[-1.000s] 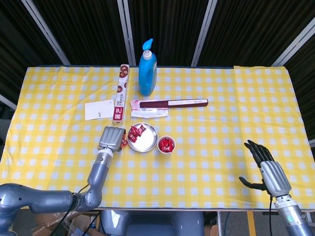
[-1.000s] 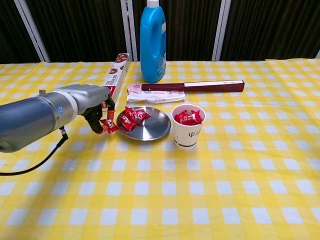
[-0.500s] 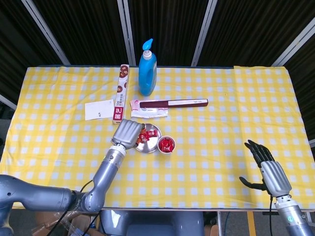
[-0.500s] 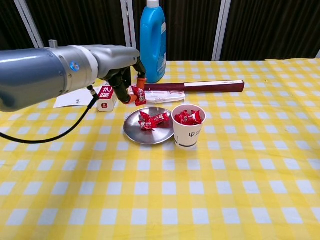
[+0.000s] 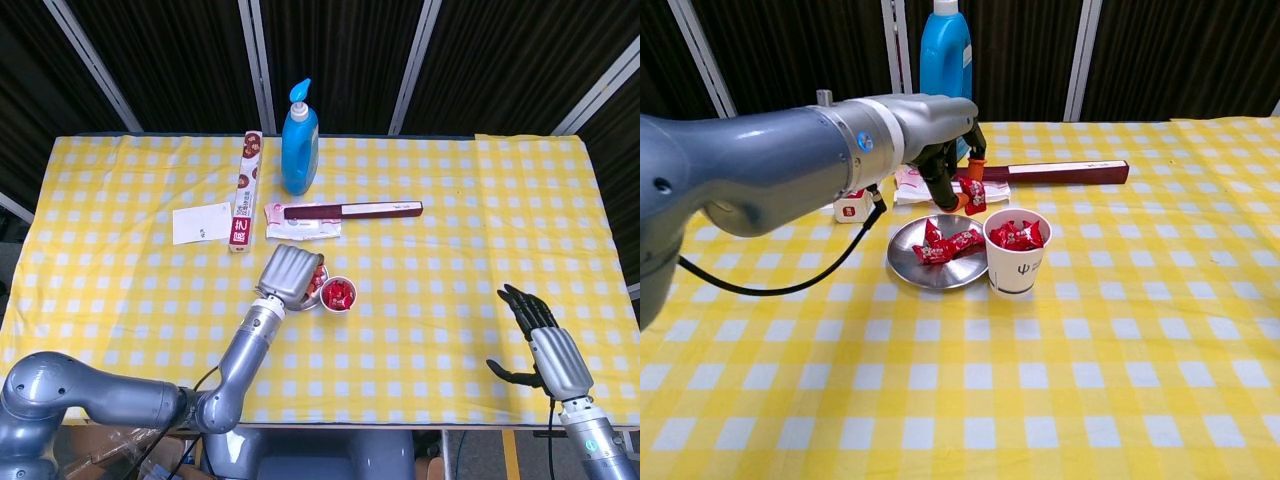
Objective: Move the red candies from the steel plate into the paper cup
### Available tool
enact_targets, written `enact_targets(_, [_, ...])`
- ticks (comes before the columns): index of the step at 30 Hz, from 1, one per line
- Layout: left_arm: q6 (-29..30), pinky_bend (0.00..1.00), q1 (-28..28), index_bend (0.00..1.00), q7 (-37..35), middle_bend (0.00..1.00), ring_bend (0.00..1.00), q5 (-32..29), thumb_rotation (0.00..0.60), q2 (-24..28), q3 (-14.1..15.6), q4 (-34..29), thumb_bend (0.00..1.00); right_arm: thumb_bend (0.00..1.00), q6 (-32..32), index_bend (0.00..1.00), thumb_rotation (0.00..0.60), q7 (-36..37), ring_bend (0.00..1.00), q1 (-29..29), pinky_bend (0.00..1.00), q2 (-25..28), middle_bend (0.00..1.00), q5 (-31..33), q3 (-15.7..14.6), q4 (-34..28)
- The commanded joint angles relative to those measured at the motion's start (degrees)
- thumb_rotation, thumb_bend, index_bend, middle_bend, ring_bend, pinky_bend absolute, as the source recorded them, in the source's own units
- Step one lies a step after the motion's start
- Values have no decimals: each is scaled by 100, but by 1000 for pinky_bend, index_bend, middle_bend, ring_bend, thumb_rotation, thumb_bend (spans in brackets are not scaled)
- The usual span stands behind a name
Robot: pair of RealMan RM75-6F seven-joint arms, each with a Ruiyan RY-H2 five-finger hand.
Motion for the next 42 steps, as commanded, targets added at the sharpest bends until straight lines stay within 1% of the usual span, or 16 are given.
enact_targets(1, [-125, 973, -194, 478, -29, 860, 927, -32, 600, -244, -84, 303, 433, 277, -10, 0, 600, 5, 0, 4, 0, 2, 0, 8, 2, -3])
enact_targets(6, [-236, 973, -372, 467, 98, 845, 915, -251, 600, -459, -82, 598, 377, 277, -32, 0, 600, 28, 0, 13, 0, 8, 0, 24, 7, -7])
enact_targets(10, [-286, 973, -459, 445, 155, 837, 911, -380, 600, -589, -64, 753, 283, 277, -28, 0, 600, 34, 0, 13, 0, 14, 0, 19, 7, -6])
enact_targets(12, [-264, 973, -471, 425, 154, 834, 910, -353, 600, -601, -47, 753, 232, 277, -23, 0, 600, 39, 0, 11, 0, 18, 0, 19, 8, -6])
enact_targets(16, [-148, 972, -430, 388, 76, 832, 910, -227, 600, -523, -58, 618, 205, 277, -10, 0, 600, 37, 0, 5, 0, 18, 0, 9, 5, 0])
enact_targets(23, [230, 969, -160, 345, -404, 817, 898, 372, 600, -88, -209, 35, 203, 277, 23, 0, 600, -30, 0, -9, 0, -2, 0, -15, -1, 22])
enact_targets(25, [341, 953, -56, 333, -573, 779, 861, 579, 600, 59, -245, -131, 203, 278, 39, 0, 600, -46, 0, -14, 0, -8, 0, -17, 4, 31])
enact_targets(28, [558, 881, 192, 276, -920, 672, 763, 1009, 600, 318, -221, -434, 203, 277, 56, 0, 600, -77, 0, -20, 0, -23, 0, -31, 2, 54])
enact_targets(30, [732, 810, 419, 237, -1136, 575, 686, 1297, 600, 512, -106, -670, 203, 277, 64, 0, 600, -95, 0, -22, 0, -30, 0, -41, 0, 74])
enact_targets(31, [859, 782, 595, 231, -1256, 545, 658, 1474, 600, 666, 4, -856, 203, 277, 79, 0, 600, -98, 0, -25, 0, -38, 0, -44, 6, 84])
enact_targets(33, [1100, 678, 933, 221, -1442, 451, 555, 1796, 600, 969, 257, -1188, 203, 277, 107, 0, 600, -117, 0, -28, 0, -52, 0, -49, 19, 108])
enact_targets(36, [1503, 502, 1564, 176, -1807, 298, 386, 2398, 600, 1534, 799, -1707, 201, 276, 134, 0, 600, -204, 0, -31, 0, -89, 0, -71, 24, 157])
enact_targets(39, [1887, 376, 2141, 109, -2140, 169, 257, 2912, 600, 2030, 1338, -2027, 191, 277, 194, 0, 600, -358, 0, -45, 0, -131, 0, -126, 23, 222])
enact_targets(40, [2069, 344, 2382, 90, -2255, 136, 222, 3127, 600, 2228, 1581, -2095, 186, 277, 219, 0, 600, -427, 0, -50, 0, -150, 0, -142, 26, 250])
enact_targets(41, [2271, 295, 2674, 61, -2438, 87, 168, 3477, 600, 2471, 1909, -2127, 174, 277, 267, 0, 600, -551, 0, -61, 0, -180, 0, -179, 31, 294])
enact_targets(42, [2379, 246, 2846, 34, -2561, 45, 118, 3698, 600, 2610, 2108, -2109, 159, 277, 298, 0, 600, -618, 0, -70, 0, -202, 0, -195, 34, 318])
